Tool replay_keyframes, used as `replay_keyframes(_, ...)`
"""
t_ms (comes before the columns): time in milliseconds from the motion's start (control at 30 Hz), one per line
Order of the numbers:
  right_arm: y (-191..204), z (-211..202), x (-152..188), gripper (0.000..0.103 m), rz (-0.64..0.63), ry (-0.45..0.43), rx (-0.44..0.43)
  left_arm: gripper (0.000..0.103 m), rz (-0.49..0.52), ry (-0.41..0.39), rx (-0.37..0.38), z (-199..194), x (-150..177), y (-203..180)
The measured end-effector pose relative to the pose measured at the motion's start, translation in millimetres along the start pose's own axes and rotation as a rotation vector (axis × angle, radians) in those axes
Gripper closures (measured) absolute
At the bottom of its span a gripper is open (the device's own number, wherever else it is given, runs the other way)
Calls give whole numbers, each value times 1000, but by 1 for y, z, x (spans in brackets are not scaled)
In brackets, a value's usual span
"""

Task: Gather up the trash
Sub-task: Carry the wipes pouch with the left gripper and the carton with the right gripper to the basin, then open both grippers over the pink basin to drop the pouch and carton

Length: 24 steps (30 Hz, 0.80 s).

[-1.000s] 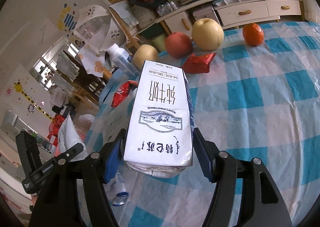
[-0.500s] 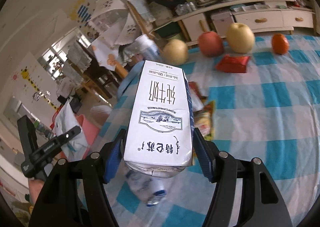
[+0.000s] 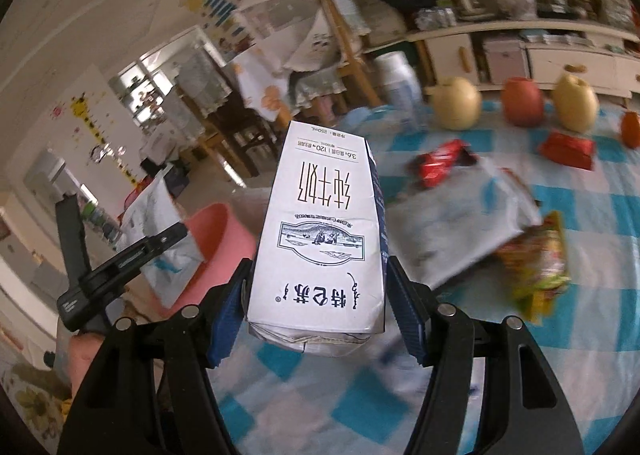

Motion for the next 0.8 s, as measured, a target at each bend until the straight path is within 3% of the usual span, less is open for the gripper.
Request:
replay_keyframes(300,88,60,-7,37,-92,55,-83,54,-37,-28,-135,5,-20,57)
replay_keyframes(500,138,102,-18,37,-161,85,-116,54,-59,-14,-179,13,-25,86)
replay_keyframes(800,172,157,-13,36,-197,138,-107,52,-105,10,-204,24,-27,120)
Point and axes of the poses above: each gripper's, at about its wrist camera, not at the fingertips, and z roughly the way its jaws point, y to its left, x to its underside, the point moved 8 cm from there along z, roughly the way its jaws point, and after that the axes turned 5 degrees about -z, right-handed, at the moved point
